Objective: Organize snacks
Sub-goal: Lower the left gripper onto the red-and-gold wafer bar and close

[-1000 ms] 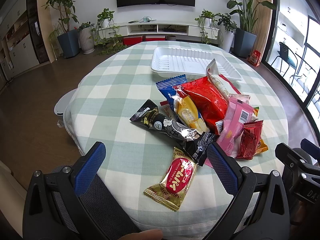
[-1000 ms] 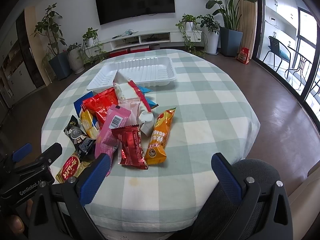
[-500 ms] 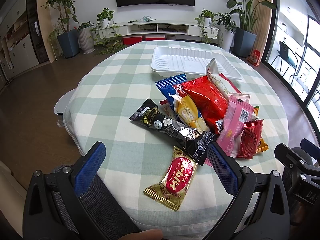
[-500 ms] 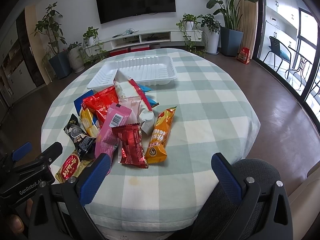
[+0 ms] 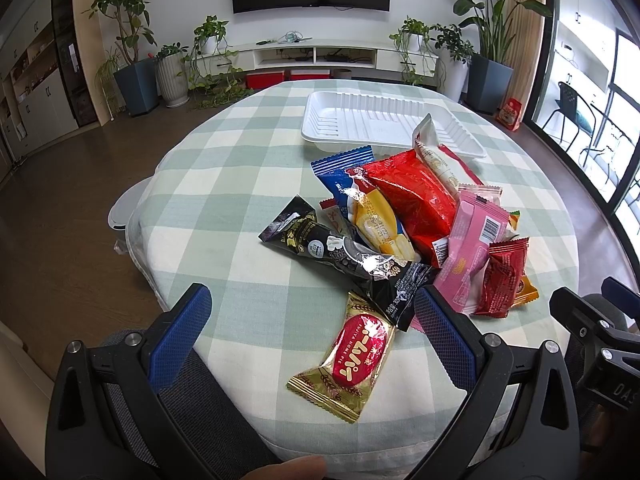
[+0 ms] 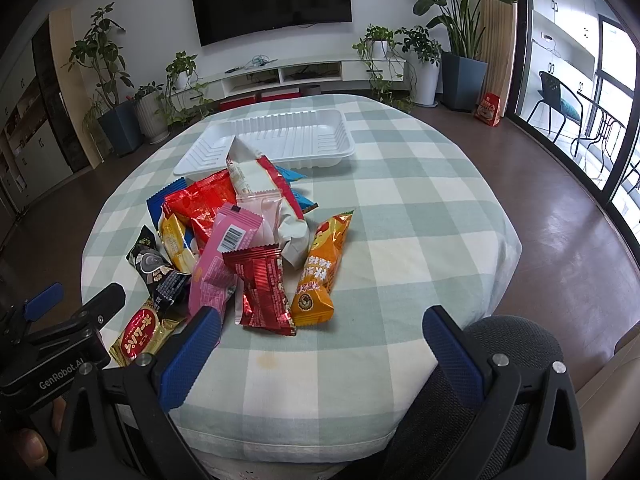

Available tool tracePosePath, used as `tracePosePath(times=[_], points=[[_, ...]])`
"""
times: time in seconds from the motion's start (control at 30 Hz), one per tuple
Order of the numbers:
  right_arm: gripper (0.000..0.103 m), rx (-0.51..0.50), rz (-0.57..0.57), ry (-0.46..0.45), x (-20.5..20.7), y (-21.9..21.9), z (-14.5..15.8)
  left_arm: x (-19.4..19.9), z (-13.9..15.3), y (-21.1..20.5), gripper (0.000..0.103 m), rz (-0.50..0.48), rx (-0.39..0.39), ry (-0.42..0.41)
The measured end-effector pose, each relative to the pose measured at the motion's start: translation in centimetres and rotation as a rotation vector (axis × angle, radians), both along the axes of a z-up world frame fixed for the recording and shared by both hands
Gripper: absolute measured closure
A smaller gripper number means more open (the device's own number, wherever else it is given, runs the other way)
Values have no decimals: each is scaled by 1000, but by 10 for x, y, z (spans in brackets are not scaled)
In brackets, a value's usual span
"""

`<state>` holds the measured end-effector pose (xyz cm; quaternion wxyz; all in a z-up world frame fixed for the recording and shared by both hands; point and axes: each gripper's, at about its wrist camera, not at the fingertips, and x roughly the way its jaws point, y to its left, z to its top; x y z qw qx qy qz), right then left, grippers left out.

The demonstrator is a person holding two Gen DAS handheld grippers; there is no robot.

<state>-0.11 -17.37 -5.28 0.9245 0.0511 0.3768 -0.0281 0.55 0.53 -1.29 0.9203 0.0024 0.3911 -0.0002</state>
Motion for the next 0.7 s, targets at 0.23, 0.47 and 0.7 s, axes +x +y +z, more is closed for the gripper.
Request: tracePosePath(times=[0.23, 0.47, 0.7], points=[[0, 17, 7, 10, -2, -1, -5, -4, -9, 10, 0, -18, -20, -2], [0, 42, 34, -12, -11, -8, -3, -22, -22, 39, 0, -218, -14, -16], [0, 145, 43, -32, -9, -26, -5, -25, -49, 50, 0, -222, 97, 167]])
